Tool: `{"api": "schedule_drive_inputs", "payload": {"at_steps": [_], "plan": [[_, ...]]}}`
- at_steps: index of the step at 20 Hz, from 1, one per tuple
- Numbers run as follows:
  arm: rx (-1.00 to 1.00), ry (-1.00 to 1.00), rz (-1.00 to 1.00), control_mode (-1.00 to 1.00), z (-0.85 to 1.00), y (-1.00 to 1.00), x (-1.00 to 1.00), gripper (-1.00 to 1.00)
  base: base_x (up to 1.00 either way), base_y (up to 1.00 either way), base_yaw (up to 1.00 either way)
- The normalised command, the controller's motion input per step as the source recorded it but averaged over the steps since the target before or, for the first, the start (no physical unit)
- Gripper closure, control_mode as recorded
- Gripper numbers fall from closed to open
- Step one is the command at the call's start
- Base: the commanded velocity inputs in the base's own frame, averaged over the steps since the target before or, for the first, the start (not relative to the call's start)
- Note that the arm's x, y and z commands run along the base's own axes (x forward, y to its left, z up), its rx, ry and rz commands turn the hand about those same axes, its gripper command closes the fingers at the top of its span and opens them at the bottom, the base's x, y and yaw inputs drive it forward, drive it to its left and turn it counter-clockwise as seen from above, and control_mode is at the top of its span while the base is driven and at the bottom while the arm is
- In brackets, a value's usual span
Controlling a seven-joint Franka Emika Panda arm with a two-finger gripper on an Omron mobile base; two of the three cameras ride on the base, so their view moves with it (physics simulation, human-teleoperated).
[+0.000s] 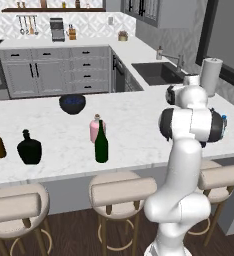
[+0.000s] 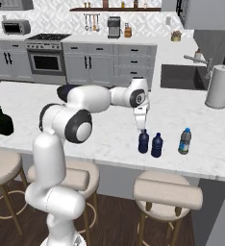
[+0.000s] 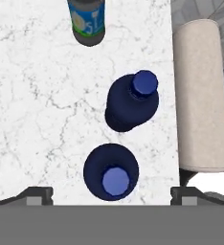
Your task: Move the plastic bottles in the middle to the plastics group, and the glass bottles in the middle to the glass group.
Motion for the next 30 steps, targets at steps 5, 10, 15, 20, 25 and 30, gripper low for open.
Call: {"api": "schedule_drive_inputs", "payload": {"at_steps": [5, 10, 15, 20, 25, 30], "plan": [[-0.02, -0.05, 0.42, -1.00, 0.31, 0.55, -0.43, -1.00, 0.00, 0.00, 0.00], [-0.10, 0.00, 0.73, -1.00, 0.00, 0.85, -0.34, -1.00, 0.00, 0.00, 0.00], [-0.01, 0.00, 0.70, -1.00, 0.07, 0.84, -0.18, -1.00, 0.00, 0.00, 0.00], [0.00, 0.04, 0.79, -1.00, 0.15, 0.74, -0.11, -1.00, 0.00, 0.00, 0.00], [0.00, 0.14, 0.78, -1.00, 0.28, 0.68, -0.05, -1.00, 0.00, 0.00, 0.00], [0.00, 0.17, 0.60, -1.00, 0.41, 0.69, -0.03, -1.00, 0.00, 0.00, 0.00]]}}
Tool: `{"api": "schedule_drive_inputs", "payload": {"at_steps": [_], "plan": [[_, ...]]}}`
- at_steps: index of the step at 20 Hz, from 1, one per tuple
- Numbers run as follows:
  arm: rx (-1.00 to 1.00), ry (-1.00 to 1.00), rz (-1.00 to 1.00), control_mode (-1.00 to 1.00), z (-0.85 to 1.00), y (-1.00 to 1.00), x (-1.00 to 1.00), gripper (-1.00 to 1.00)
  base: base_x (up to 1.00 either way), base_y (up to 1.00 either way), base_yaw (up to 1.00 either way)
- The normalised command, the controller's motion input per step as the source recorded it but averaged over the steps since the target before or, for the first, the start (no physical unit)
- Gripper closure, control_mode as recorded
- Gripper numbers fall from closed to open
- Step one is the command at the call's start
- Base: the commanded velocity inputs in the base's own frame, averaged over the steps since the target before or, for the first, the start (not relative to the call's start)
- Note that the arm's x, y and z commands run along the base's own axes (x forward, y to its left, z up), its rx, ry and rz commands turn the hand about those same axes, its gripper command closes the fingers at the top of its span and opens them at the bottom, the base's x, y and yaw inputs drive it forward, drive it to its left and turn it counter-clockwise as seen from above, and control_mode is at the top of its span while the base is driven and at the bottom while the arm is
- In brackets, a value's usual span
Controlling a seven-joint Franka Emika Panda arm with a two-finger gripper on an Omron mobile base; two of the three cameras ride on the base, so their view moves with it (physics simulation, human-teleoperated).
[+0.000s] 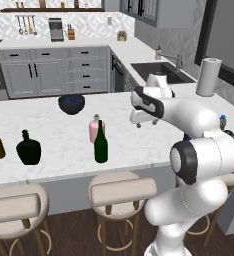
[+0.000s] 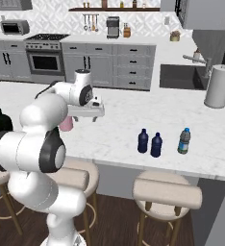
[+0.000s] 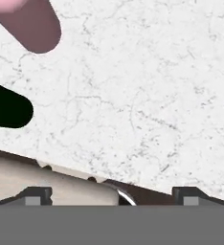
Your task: Move the plastic bottles in the middle to the plastics group, and the glass bottles in the middle to the glass group.
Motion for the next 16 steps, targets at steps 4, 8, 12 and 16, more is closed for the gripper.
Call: {"api": "schedule_drive_inputs", "payload": {"at_steps": [4, 8, 12, 16], "plan": [[0.00, -0.01, 0.37, -1.00, 0.36, 0.61, -0.15, -1.00, 0.00, 0.00, 0.00], [0.00, -0.06, 0.08, -1.00, 0.35, 0.59, -0.25, -1.00, 0.00, 0.00, 0.00], [0.00, -0.02, 0.00, -1.00, 0.19, 0.67, -0.33, -1.00, 0.00, 0.00, 0.00], [0.00, 0.00, 0.00, -1.00, 0.00, 0.73, -0.28, -1.00, 0.00, 0.00, 0.00]]}}
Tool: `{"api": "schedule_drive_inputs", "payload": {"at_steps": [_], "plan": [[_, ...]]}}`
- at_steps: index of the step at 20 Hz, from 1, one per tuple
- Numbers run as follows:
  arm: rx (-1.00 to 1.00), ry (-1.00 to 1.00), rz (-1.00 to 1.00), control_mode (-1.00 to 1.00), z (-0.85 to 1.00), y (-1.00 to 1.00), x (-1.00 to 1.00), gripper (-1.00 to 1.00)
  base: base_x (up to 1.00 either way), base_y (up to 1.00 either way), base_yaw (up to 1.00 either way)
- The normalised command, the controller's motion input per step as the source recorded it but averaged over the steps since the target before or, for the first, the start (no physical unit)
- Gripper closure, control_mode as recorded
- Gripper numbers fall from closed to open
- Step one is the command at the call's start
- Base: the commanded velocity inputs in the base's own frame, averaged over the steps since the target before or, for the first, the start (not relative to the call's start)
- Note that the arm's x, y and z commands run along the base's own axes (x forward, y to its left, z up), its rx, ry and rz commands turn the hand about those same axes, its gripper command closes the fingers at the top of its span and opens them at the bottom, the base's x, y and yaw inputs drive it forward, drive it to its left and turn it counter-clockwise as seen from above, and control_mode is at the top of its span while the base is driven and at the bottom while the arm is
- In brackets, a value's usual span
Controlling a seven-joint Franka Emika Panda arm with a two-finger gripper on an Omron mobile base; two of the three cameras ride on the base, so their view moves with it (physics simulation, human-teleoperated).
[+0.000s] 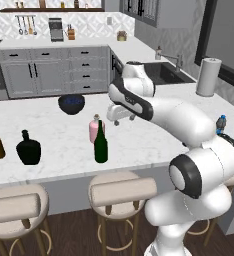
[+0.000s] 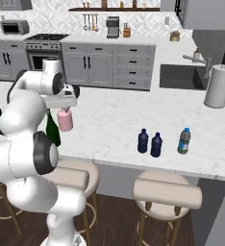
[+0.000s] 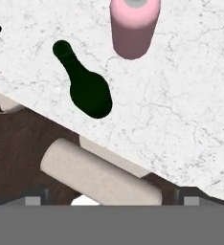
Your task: Move the plastic bottles in the middle to the plastics group, and the glass bottles in the middle to the glass group.
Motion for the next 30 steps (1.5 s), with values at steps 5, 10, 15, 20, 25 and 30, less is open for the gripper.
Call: {"api": "schedule_drive_inputs", "payload": {"at_steps": [5, 10, 15, 20, 25, 30], "plan": [[0.00, 0.01, 0.00, -1.00, 0.00, 0.51, 0.22, -1.00, 0.00, 0.00, 0.00], [0.00, 0.01, 0.00, -1.00, 0.00, 0.39, 0.25, -1.00, 0.00, 0.00, 0.00], [0.00, 0.02, 0.00, -1.00, -0.07, 0.24, 0.14, -1.00, 0.00, 0.00, 0.00], [-0.02, 0.09, 0.00, -1.00, -0.29, 0.04, 0.36, -1.00, 0.00, 0.00, 0.00], [-0.02, 0.02, 0.00, -1.00, -0.25, 0.00, 0.18, -1.00, 0.00, 0.00, 0.00], [0.00, -0.02, 0.00, -1.00, -0.12, 0.17, 0.00, -1.00, 0.00, 0.00, 0.00]]}}
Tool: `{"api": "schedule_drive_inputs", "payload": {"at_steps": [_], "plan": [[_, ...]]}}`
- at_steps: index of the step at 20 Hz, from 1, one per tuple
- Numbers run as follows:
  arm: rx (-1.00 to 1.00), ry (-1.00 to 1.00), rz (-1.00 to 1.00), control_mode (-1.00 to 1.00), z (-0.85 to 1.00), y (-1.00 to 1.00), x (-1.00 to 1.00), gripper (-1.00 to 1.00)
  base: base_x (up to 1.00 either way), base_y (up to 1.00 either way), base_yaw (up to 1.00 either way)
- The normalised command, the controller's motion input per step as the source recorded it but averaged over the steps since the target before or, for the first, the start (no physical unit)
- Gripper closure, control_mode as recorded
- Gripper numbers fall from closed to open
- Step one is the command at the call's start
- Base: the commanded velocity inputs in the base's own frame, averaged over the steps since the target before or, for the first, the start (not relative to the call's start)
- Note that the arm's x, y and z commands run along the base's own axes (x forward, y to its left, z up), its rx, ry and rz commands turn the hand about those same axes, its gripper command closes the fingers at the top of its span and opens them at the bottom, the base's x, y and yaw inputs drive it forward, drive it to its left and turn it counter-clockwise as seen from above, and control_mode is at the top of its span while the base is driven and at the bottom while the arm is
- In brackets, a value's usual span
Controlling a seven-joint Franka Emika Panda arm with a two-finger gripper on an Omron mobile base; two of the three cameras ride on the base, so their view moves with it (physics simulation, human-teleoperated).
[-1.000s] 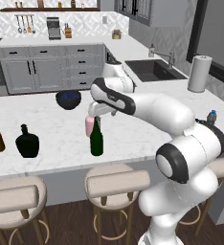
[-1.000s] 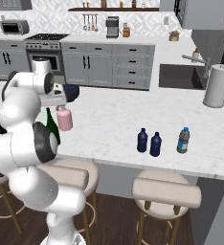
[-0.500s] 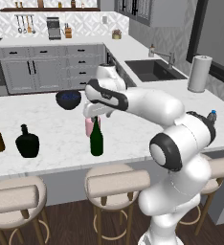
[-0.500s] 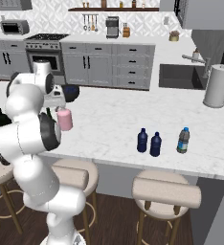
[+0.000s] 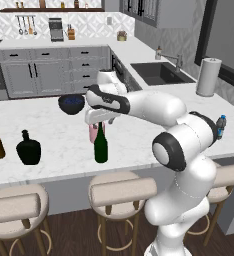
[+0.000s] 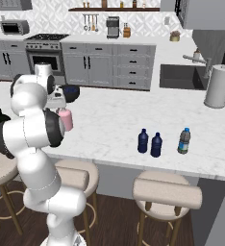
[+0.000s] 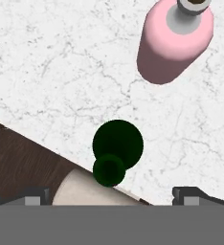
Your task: Move the plastic bottles in the middle to the plastics group, and the glass bottles in the middle to the glass group.
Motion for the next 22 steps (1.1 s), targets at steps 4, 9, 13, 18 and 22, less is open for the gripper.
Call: {"api": "schedule_drive_inputs", "payload": {"at_steps": [4, 9, 13, 18, 22], "plan": [[0.00, -0.03, 0.00, -1.00, -0.09, 0.21, 0.00, -1.00, 0.00, 0.00, 0.00], [-0.01, -0.07, 0.00, -1.00, -0.05, 0.01, 0.12, -1.00, 0.00, 0.00, 0.00], [-0.05, 0.00, 0.00, -1.00, -0.06, -0.01, 0.02, -1.00, 0.00, 0.00, 0.00], [-0.01, 0.00, 0.00, -1.00, -0.05, -0.07, 0.00, -1.00, 0.00, 0.00, 0.00], [0.00, 0.00, 0.00, -1.00, -0.06, -0.06, 0.01, -1.00, 0.00, 0.00, 0.00]]}}
